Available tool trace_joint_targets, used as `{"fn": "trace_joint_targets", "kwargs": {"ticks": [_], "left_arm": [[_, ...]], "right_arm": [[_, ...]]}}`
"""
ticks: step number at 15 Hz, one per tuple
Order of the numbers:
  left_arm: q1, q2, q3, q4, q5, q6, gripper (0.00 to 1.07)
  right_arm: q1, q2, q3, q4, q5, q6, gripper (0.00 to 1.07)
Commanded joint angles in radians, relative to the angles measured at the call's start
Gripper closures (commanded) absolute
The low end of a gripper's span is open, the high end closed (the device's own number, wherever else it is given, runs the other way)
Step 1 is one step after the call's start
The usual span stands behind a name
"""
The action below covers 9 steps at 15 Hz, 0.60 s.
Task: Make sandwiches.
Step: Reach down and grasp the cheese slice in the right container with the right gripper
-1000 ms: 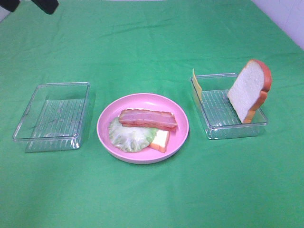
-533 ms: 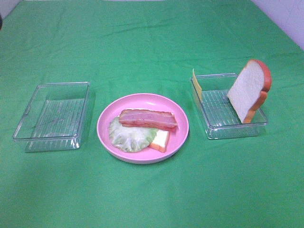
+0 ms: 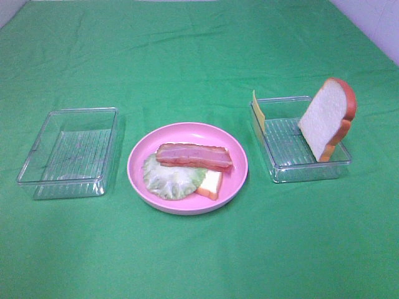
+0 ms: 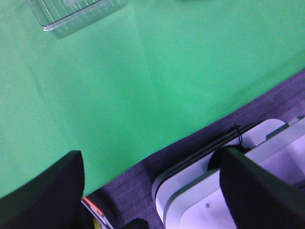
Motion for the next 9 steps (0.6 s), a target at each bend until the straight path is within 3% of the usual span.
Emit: {"fn": "trace_joint_targets", "kwargs": {"ticks": [1, 3, 6, 9], "left_arm": [[0.001, -0.167, 0.062, -0.004, -0.062, 0.007, 0.32], [0.001, -0.377, 0.129, 0.003, -0.095, 0.008, 0.32], [0.001, -0.547, 0.175, 0.004, -0.121, 0.055, 0.32], [0.001, -0.641, 0.191, 0.027, -0.105, 0.049, 0.32]], "right_arm": [[-0.001, -0.007, -0.001, 0.000, -0.014, -0.006, 0.38], [-0.001, -0.007, -0.001, 0.000, -0.014, -0.006, 0.38], [-0.001, -0.004, -0.010, -0.011, -0.025, -0.006, 0.39], [-0.001, 0.040, -0.033, -0.016, -0.118, 0.029, 0.42]]}}
